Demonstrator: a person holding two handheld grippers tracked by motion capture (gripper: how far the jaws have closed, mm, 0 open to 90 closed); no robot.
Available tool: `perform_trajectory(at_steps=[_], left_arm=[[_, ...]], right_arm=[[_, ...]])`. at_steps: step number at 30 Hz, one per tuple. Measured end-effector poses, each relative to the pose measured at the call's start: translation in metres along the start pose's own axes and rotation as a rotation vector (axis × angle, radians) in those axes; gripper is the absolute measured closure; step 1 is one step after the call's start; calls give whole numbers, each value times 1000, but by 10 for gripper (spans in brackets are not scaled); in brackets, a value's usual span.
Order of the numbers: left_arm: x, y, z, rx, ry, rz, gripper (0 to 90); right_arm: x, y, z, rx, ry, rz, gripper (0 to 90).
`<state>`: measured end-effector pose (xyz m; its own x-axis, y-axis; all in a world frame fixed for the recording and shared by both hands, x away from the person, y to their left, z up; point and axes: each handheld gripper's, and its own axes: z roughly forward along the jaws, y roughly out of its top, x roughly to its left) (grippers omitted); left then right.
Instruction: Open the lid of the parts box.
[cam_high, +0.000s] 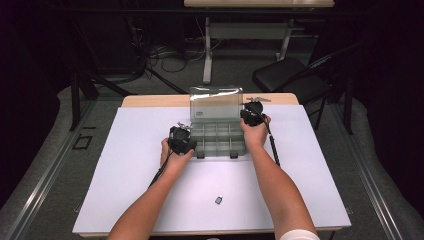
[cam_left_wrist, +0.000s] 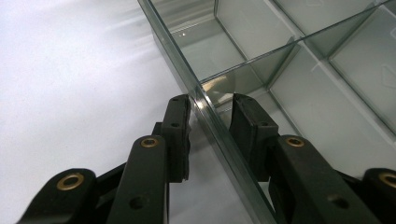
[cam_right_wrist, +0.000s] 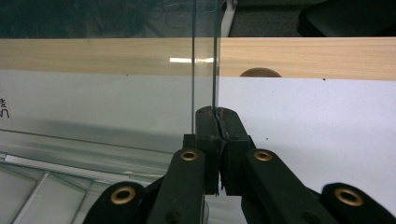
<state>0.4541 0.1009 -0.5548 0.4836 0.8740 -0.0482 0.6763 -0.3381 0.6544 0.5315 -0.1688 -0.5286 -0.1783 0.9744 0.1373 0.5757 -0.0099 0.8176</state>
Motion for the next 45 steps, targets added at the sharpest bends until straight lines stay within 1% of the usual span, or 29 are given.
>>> perform_trajectory(at_steps=[8, 12, 26, 35, 42, 45], left_arm=[[0, 0, 0, -4, 2, -2, 679], [0, 0, 0, 0, 0, -2, 679], [0, 0, 0, -4, 2, -4, 679], [0, 0, 0, -2, 2, -5, 679], [0, 0, 0, -2, 0, -5, 680], [0, 0, 0, -2, 0, -4, 680]], right_arm=[[0, -1, 2, -5, -4, 2, 890], [-1, -1, 2, 2, -3, 4, 891], [-2, -3, 6, 1, 1, 28, 892], [-3, -4, 9, 11, 1, 28, 894], [-4, -6, 11, 24, -2, 42, 895], [-4, -7, 13, 28, -4, 40, 896]])
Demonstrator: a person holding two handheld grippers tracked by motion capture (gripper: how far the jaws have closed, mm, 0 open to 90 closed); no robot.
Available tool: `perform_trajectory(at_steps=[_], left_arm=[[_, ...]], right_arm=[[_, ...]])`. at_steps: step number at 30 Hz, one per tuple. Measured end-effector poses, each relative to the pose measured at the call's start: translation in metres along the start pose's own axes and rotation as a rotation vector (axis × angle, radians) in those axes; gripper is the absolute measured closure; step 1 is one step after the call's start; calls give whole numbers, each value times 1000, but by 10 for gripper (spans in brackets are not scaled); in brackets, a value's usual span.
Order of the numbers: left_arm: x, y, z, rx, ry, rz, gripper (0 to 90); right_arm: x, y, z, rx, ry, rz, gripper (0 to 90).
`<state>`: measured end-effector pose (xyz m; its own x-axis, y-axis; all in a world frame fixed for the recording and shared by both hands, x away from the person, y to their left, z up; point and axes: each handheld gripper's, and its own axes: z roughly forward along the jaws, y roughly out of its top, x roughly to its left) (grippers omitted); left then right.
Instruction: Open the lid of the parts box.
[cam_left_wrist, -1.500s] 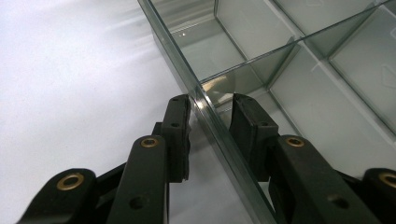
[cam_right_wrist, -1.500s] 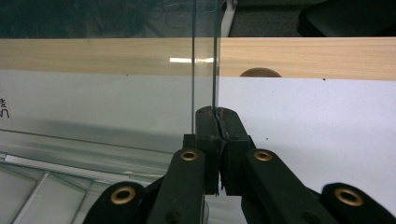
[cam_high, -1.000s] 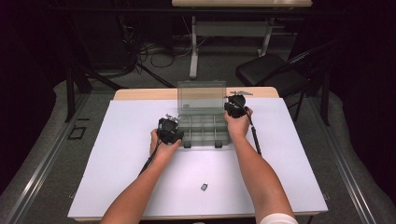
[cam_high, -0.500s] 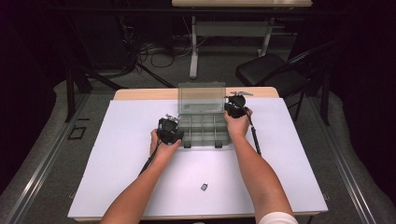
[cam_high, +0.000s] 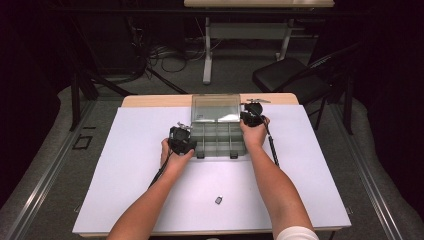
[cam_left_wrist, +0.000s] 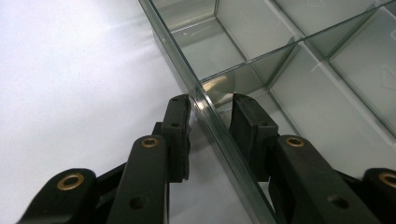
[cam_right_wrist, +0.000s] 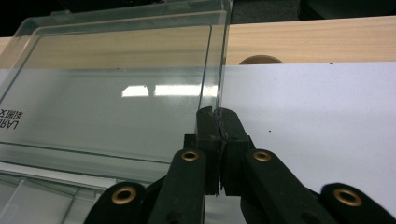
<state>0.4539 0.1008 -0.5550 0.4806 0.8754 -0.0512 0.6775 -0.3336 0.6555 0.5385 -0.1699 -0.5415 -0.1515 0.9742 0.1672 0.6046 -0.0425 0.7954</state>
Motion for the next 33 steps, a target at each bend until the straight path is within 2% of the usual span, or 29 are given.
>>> perform_trajectory(at_steps=[9, 16, 23, 33], left_arm=[[0, 0, 0, 0, 0, 0, 680], [0, 0, -1, 5, -9, -2, 680], [0, -1, 0, -9, 0, -3, 679], [-1, -2, 1, -17, 4, -15, 679]], right_arm=[[0, -1, 2, 17, 2, 8, 895], [0, -2, 3, 21, -4, 2, 894], [0, -2, 1, 28, -2, -6, 890], [4, 0, -6, 2, 19, -36, 806]])
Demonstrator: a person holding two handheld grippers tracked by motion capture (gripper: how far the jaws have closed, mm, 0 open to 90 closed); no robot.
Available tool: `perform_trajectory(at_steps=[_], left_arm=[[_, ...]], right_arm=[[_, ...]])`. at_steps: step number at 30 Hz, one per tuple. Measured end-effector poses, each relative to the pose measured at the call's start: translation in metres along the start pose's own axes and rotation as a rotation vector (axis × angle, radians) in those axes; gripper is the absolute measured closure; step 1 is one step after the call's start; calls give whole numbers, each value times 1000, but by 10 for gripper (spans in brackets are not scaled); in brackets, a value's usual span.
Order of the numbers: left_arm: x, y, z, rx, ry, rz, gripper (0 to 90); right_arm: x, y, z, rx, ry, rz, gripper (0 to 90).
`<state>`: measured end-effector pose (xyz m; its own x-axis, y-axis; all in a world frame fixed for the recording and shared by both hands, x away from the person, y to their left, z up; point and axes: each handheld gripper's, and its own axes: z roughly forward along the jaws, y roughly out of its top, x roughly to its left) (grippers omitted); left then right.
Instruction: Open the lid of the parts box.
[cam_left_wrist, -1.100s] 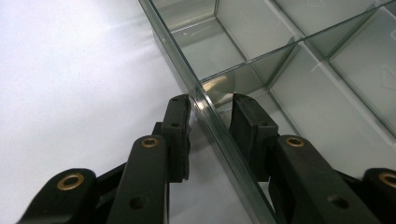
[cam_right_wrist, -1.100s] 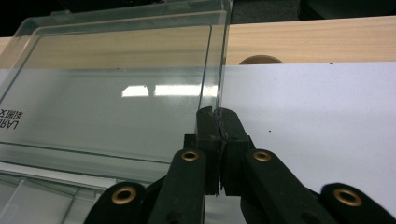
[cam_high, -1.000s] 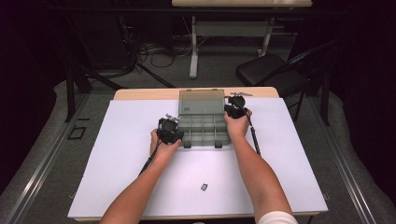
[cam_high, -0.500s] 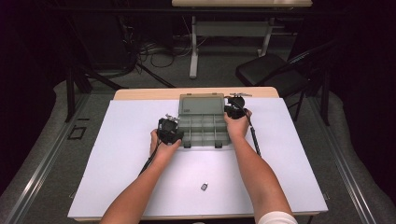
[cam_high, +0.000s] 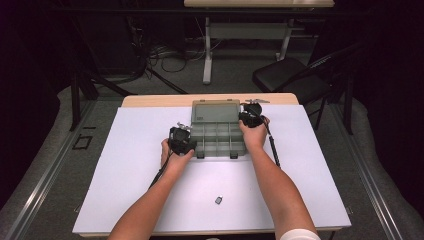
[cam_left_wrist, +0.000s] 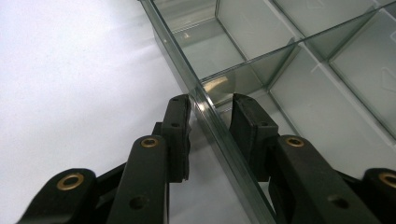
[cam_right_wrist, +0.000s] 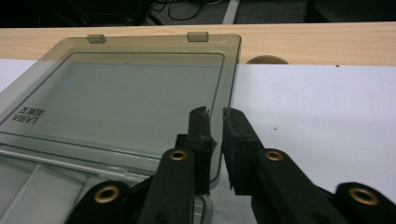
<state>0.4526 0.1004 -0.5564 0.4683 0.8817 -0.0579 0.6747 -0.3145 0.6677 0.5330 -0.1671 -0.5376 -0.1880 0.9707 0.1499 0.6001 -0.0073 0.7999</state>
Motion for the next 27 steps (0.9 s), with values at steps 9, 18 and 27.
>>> perform_trajectory(at_steps=[9, 18, 27], left_arm=[[1, 0, 0, -3, -6, 1, 668], [3, 1, -1, 11, -35, -10, 628], [6, 1, -6, -5, -39, -21, 514]], right_arm=[[14, 4, -18, -35, 29, -67, 738], [21, -4, -39, -57, 58, -128, 687], [24, -9, -60, -65, 119, -156, 565]])
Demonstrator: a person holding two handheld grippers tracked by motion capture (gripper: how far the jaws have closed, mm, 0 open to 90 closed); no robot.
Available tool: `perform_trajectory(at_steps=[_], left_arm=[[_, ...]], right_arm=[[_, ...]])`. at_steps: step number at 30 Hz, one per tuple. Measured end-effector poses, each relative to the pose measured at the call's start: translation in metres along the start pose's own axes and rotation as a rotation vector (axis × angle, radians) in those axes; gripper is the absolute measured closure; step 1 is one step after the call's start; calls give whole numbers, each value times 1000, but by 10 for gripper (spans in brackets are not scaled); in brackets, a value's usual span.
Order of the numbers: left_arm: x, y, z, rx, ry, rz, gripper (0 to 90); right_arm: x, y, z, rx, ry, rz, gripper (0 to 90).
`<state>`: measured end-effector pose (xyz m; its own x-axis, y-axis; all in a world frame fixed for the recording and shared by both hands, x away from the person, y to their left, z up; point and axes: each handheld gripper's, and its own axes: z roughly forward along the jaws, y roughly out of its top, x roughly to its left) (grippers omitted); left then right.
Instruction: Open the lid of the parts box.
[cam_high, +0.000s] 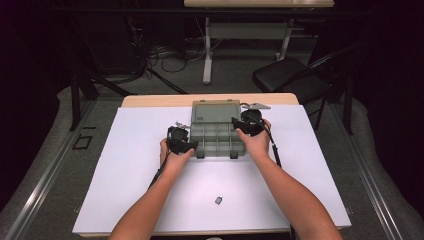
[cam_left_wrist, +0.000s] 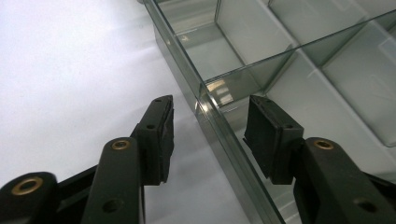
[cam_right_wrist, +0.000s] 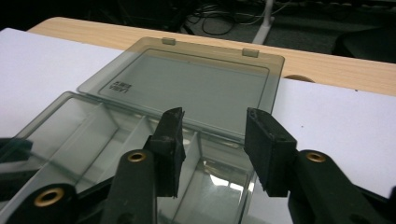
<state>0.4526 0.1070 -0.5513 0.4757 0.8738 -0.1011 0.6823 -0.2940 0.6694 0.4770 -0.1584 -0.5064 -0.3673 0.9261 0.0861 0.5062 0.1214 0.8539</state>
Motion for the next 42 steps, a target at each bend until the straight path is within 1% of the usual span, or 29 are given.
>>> perform_trajectory(at_steps=[1, 2, 4, 6, 7, 9, 11, 12, 13, 15, 16, 17, 18, 19, 20, 21, 22, 23, 25, 27, 28, 29, 31, 32, 33, 36, 39, 40, 42], left_arm=[[0, 0, -1, -8, 2, 2, 506], [0, 0, -4, -5, -4, 8, 492], [-1, 0, -8, -12, -19, 13, 472], [-1, 0, -13, -6, -46, 20, 448], [-1, -1, -15, -18, -52, 19, 439], [-2, -2, -21, -20, -72, 19, 416], [-3, -2, -27, -28, -87, 20, 404], [-3, -3, -30, -43, -104, 16, 401], [-3, -3, -33, -51, -129, 23, 402], [-4, -4, -38, -58, -142, 24, 402], [-5, -4, -40, -53, -144, 33, 402], [-6, -4, -42, -51, -156, 41, 402], [-6, -4, -44, -55, -164, 49, 402], [-8, -5, -45, -69, -165, 68, 402], [-9, -6, -47, -74, -159, 81, 402], [-10, -6, -49, -69, -161, 97, 402], [-11, -7, -51, -79, -162, 97, 401], [-12, -8, -53, -83, -174, 102, 401], [-15, -12, -58, -104, -198, 120, 401], [-18, -16, -63, -115, -207, 120, 401], [-19, -17, -66, -120, -213, 128, 400], [-21, -20, -70, -134, -231, 130, 392], [-22, -23, -75, -143, -262, 136, 364], [-23, -25, -79, -158, -272, 142, 363], [-23, -26, -81, -161, -280, 142, 363], [-27, -29, -89, -167, -292, 156, 349], [-30, -31, -97, -172, -308, 150, 291], [-32, -32, -98, -174, -309, 141, 282], [-34, -34, -102, -167, -320, 152, 259]], right_arm=[[0, 0, -2, -5, 3, -7, 553], [1, -1, -5, -8, 6, -7, 542], [1, -1, -11, -19, 22, 1, 516], [2, -3, -17, -23, 21, 8, 498], [3, -3, -20, -22, 26, 10, 495], [4, -4, -27, -43, 56, 1, 494], [5, -5, -34, -45, 81, -14, 490], [5, -6, -38, -48, 94, -27, 490], [6, -6, -41, -52, 102, -37, 487], [7, -8, -46, -54, 101, -69, 475], [8, -9, -49, -54, 105, -78, 473], [9, -10, -52, -58, 113, -79, 476], [9, -11, -54, -56, 121, -80, 480], [10, -12, -56, -62, 129, -78, 479], [11, -14, -59, -62, 131, -85, 479], [11, -15, -61, -68, 125, -94, 478], [12, -16, -64, -76, 124, -98, 473], [12, -17, -67, -77, 122, -101, 470], [12, -20, -72, -98, 123, -105, 454], [11, -24, -77, -101, 117, -108, 442], [11, -25, -80, -98, 112, -113, 430], [10, -28, -83, -109, 112, -110, 418], [9, -32, -87, -101, 125, -126, 399], [8, -33, -90, -92, 125, -135, 400], [9, -36, -93, -91, 127, -142, 400], [10, -42, -101, -90, 128, -164, 390], [13, -47, -110, -76, 126, -174, 362], [15, -50, -113, -78, 124, -175, 358], [17, -54, -120, -80, 129, -181, 347]])
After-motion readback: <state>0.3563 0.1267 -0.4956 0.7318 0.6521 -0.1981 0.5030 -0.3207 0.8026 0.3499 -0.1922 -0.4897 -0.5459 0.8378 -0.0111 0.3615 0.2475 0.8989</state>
